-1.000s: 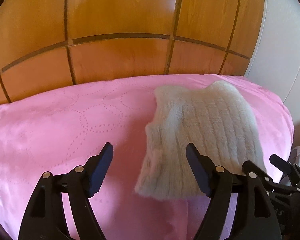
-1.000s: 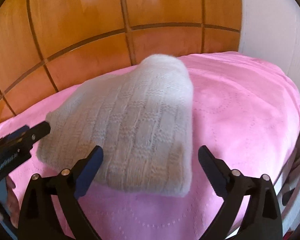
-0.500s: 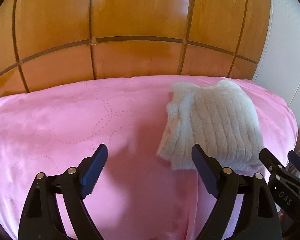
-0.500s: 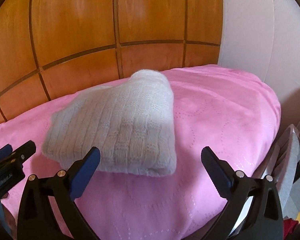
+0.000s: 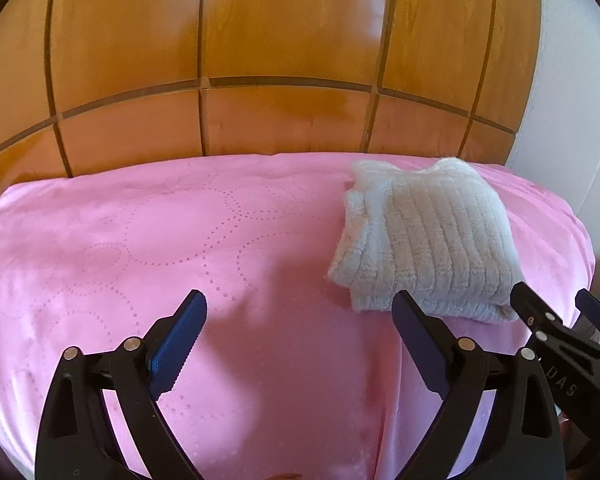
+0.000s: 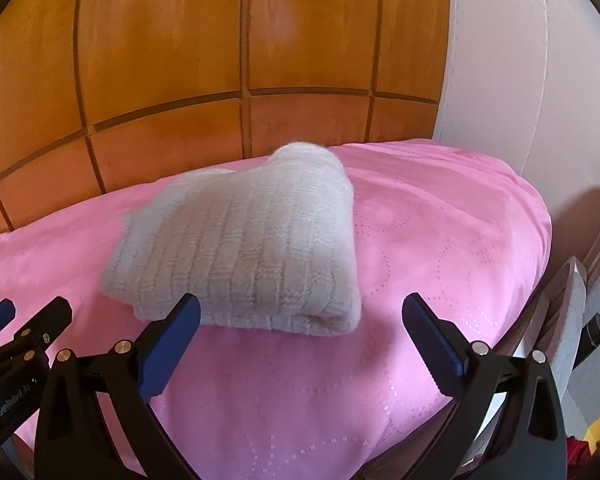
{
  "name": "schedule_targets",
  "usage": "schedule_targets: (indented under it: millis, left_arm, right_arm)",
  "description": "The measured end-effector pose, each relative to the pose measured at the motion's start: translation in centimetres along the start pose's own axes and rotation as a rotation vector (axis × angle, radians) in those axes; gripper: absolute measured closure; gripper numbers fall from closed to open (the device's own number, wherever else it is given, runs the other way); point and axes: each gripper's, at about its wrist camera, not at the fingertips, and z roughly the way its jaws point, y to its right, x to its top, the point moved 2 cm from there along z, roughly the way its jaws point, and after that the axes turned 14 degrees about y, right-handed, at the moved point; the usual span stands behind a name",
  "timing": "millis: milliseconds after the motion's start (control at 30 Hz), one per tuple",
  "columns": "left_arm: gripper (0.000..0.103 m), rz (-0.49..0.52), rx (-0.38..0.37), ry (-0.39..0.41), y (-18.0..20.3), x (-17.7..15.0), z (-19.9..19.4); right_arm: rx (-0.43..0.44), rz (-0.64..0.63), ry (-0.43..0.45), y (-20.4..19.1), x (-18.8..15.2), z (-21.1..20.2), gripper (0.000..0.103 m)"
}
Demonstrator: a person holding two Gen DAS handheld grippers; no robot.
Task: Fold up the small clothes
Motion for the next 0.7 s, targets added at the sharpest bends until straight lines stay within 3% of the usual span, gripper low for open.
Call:
schedule_targets:
  millis: [700]
  left_arm:
    - [0.007,0.022,-0.018,0.033,0.7,0.4,-1.2]
  right_arm:
    - [0.017,0.017,-0.02,0.0,-0.8,0.5,0.002]
